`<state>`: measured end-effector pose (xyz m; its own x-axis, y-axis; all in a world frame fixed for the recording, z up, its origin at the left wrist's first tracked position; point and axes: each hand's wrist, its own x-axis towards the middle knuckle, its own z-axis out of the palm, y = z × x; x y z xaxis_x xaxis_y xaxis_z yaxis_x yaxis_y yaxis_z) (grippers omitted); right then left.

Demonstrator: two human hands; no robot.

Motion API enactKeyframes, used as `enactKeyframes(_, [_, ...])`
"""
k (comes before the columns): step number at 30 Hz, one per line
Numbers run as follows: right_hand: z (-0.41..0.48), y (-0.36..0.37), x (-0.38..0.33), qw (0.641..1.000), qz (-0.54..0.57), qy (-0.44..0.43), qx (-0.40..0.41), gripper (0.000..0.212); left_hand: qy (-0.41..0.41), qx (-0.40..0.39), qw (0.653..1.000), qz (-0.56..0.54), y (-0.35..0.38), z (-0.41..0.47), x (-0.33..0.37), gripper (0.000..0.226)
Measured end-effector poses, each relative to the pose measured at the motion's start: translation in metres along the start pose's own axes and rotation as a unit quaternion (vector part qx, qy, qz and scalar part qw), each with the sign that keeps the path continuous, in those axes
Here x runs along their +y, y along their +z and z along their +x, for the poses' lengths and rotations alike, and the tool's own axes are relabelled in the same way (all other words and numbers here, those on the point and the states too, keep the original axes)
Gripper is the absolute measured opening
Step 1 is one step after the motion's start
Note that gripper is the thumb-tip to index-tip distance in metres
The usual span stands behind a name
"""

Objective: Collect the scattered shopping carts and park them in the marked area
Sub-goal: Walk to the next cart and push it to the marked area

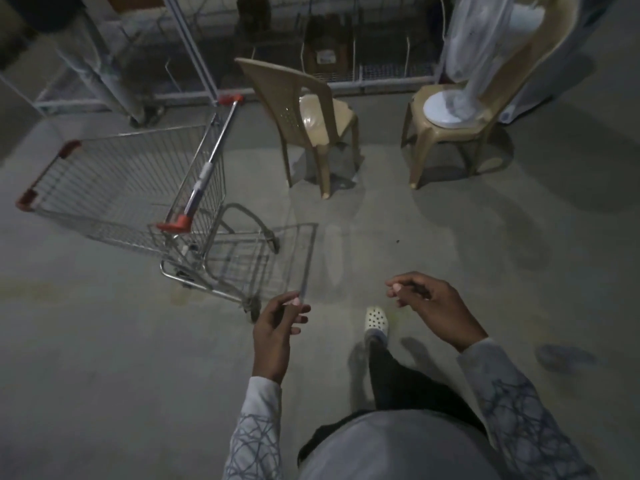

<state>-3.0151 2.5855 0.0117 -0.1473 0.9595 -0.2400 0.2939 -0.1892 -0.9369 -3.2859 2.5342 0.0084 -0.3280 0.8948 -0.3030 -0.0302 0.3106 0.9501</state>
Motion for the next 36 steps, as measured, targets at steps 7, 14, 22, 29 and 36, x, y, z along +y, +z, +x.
enactKeyframes(7, [0.216,-0.034,-0.060,0.999,-0.003,-0.003,-0.038,0.013,0.001,0.030,0.998,0.055,0.036,0.151,0.054,0.025])
enactKeyframes(14, [0.394,0.011,-0.133,0.996,-0.023,-0.015,-0.090,0.014,0.072,0.191,0.968,0.149,0.012,0.262,0.115,0.025])
enactKeyframes(22, [0.516,0.128,-0.165,0.962,-0.112,-0.091,-0.232,0.007,-0.103,0.282,0.776,0.554,-0.049,0.384,0.105,0.066])
enactKeyframes(29, [0.602,0.212,-0.199,0.789,-0.392,-0.361,-0.305,0.042,-0.312,0.215,0.770,0.513,-0.080,0.415,0.109,0.042])
enactKeyframes(36, [0.652,0.286,-0.205,0.621,-0.443,-0.539,-0.358,0.029,-0.399,0.256,0.739,0.479,-0.071,0.424,0.121,0.037])
